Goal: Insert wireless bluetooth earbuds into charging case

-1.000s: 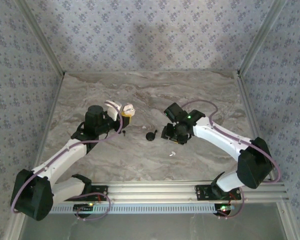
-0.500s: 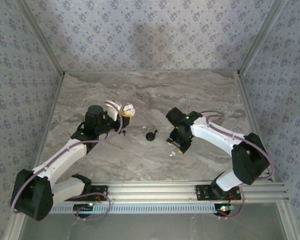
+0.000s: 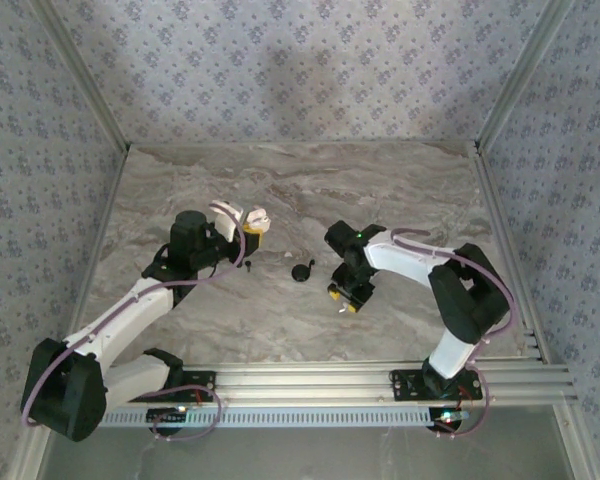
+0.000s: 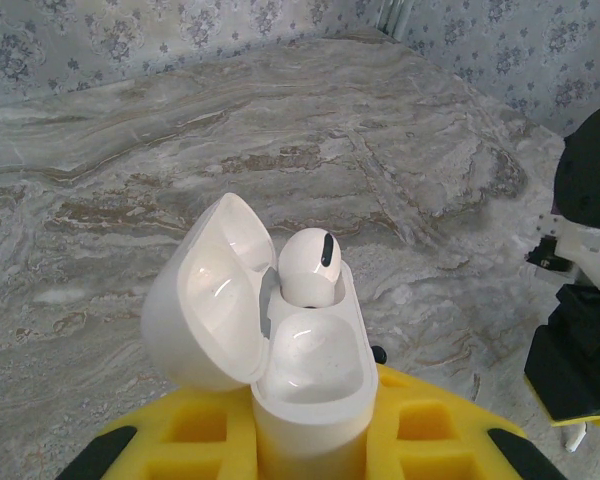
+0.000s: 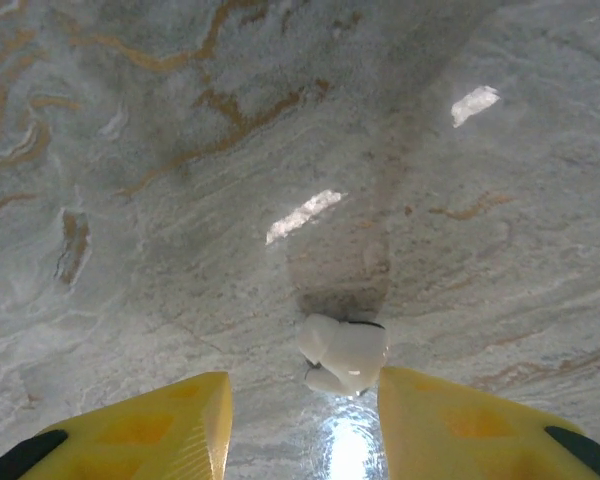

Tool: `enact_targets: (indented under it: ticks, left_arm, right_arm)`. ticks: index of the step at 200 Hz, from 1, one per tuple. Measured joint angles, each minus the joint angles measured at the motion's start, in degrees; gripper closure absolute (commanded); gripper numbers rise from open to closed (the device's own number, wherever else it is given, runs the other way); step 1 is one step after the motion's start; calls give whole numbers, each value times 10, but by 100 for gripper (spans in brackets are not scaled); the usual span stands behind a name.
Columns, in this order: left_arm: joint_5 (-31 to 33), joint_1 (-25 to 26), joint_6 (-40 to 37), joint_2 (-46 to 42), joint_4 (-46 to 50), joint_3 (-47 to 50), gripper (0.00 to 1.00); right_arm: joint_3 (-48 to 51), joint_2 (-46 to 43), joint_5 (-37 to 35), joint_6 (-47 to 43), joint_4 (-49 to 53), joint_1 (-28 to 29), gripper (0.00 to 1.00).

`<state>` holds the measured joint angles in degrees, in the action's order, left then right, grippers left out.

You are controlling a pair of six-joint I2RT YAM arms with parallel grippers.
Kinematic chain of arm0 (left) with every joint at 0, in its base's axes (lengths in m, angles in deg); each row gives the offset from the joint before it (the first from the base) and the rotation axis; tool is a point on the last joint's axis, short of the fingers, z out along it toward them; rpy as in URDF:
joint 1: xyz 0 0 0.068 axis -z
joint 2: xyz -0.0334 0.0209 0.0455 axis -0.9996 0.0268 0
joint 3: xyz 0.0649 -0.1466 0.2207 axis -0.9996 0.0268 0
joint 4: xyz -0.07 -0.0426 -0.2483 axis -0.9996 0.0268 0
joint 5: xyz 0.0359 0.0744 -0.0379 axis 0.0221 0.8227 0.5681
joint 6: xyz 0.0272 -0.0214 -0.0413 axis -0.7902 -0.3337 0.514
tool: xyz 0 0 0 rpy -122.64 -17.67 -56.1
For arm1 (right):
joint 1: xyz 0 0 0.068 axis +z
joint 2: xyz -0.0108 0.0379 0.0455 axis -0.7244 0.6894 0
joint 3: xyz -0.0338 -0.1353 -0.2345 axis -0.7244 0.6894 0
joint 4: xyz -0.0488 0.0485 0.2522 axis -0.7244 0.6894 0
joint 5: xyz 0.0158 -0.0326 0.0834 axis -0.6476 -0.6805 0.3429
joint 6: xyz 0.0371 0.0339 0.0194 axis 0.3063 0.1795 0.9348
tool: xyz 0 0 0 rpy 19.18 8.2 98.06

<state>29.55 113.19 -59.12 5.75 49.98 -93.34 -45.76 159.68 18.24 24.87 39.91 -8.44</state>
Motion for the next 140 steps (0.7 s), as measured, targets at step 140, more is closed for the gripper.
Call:
enact_targets:
  ticks: [140]
  left_arm:
    - [0, 0, 0, 1, -2, 0, 89]
  right_arm:
    - [29, 10, 12, 0, -18, -6, 74]
